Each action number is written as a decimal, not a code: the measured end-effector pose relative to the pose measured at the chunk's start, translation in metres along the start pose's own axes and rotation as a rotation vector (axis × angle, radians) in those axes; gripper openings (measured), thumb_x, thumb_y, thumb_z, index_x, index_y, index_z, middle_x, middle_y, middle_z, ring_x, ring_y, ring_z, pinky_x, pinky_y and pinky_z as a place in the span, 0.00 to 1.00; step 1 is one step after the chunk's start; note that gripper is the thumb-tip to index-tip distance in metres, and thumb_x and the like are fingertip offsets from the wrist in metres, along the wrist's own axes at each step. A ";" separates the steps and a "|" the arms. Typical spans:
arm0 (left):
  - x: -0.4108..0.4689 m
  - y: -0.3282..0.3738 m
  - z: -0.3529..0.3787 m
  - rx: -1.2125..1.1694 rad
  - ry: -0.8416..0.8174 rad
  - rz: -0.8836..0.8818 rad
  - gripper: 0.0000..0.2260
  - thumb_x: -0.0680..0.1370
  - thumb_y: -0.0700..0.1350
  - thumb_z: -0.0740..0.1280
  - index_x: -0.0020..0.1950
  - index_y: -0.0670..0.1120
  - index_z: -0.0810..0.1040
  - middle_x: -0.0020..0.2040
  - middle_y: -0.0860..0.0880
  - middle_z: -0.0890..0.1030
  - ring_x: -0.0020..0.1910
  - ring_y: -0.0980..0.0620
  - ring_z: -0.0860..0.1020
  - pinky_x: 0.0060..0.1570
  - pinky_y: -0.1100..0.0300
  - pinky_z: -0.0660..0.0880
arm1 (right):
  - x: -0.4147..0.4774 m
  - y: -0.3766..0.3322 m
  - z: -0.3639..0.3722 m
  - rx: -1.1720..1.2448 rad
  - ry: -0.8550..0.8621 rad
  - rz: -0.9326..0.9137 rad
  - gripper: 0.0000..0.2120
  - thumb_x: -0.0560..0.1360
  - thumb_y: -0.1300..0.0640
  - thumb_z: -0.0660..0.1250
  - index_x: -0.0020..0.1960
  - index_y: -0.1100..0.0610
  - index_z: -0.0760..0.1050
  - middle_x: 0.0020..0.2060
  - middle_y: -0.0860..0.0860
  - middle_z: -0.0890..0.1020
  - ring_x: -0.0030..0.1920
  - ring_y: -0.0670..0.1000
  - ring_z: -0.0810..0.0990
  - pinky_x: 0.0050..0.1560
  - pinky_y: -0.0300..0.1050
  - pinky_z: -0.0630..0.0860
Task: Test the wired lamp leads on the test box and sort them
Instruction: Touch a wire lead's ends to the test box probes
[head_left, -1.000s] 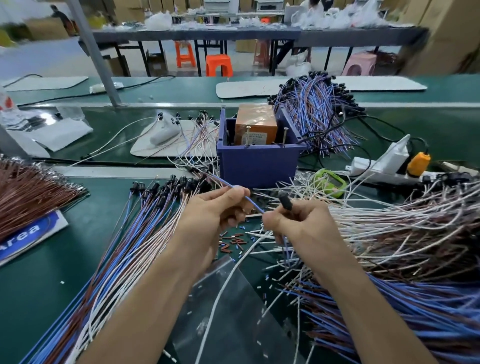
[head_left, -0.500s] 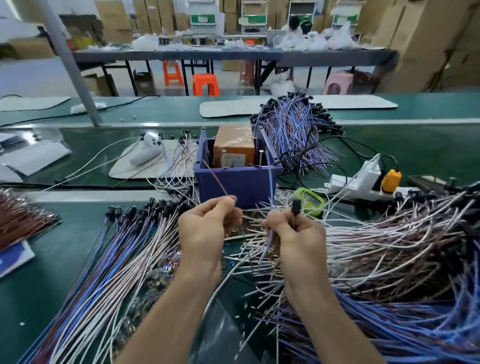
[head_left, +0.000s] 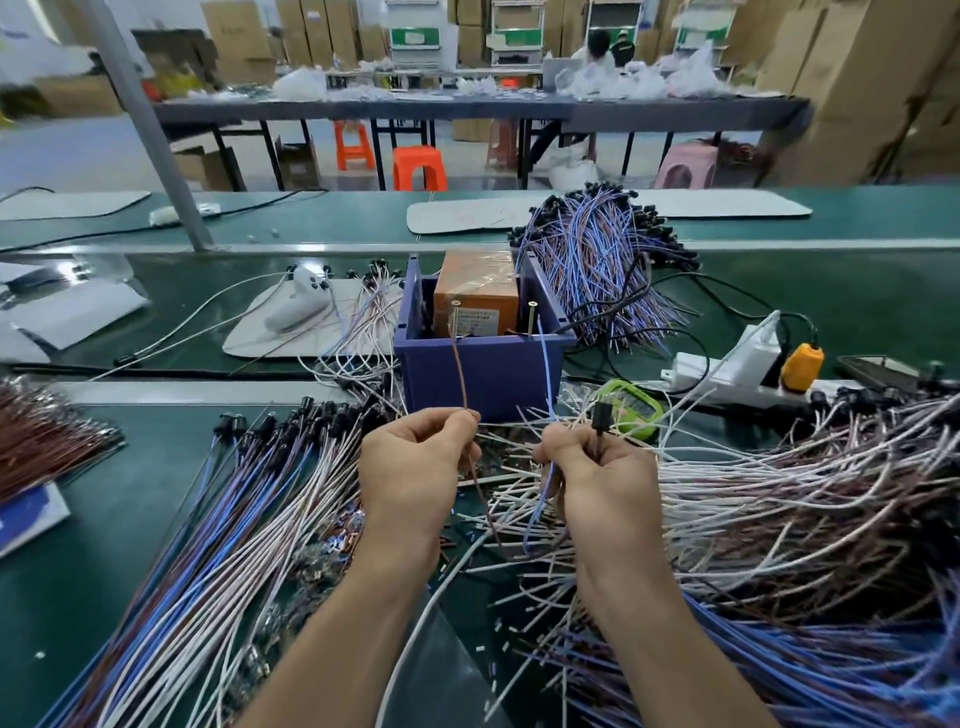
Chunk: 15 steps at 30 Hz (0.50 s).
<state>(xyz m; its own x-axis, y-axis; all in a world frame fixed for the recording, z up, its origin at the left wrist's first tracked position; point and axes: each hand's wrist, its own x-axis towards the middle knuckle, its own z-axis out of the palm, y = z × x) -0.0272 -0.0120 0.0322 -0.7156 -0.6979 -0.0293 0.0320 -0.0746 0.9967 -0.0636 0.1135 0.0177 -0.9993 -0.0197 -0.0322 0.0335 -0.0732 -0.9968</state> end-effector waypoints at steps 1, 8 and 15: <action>0.000 0.000 0.000 0.002 -0.006 -0.005 0.09 0.76 0.40 0.74 0.38 0.50 0.88 0.30 0.47 0.83 0.28 0.54 0.78 0.33 0.62 0.76 | 0.000 0.000 0.000 -0.001 0.000 0.009 0.16 0.79 0.54 0.72 0.32 0.51 0.82 0.26 0.45 0.79 0.29 0.43 0.76 0.42 0.46 0.72; 0.002 -0.005 0.000 -0.005 -0.020 0.007 0.08 0.76 0.41 0.74 0.39 0.51 0.88 0.30 0.47 0.83 0.29 0.54 0.78 0.32 0.64 0.76 | -0.002 -0.002 -0.001 -0.031 -0.029 0.028 0.16 0.79 0.52 0.71 0.32 0.50 0.82 0.23 0.44 0.75 0.24 0.42 0.70 0.36 0.47 0.68; 0.006 -0.007 0.001 -0.021 -0.024 -0.002 0.09 0.76 0.40 0.74 0.38 0.50 0.88 0.29 0.48 0.82 0.27 0.54 0.76 0.31 0.65 0.75 | -0.005 -0.005 -0.002 -0.049 -0.056 0.011 0.15 0.79 0.53 0.71 0.33 0.51 0.82 0.25 0.47 0.76 0.29 0.48 0.73 0.38 0.51 0.71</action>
<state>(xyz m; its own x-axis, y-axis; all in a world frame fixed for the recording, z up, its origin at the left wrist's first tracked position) -0.0326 -0.0153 0.0252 -0.7324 -0.6802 -0.0289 0.0451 -0.0909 0.9948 -0.0592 0.1161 0.0224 -0.9963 -0.0757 -0.0408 0.0426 -0.0233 -0.9988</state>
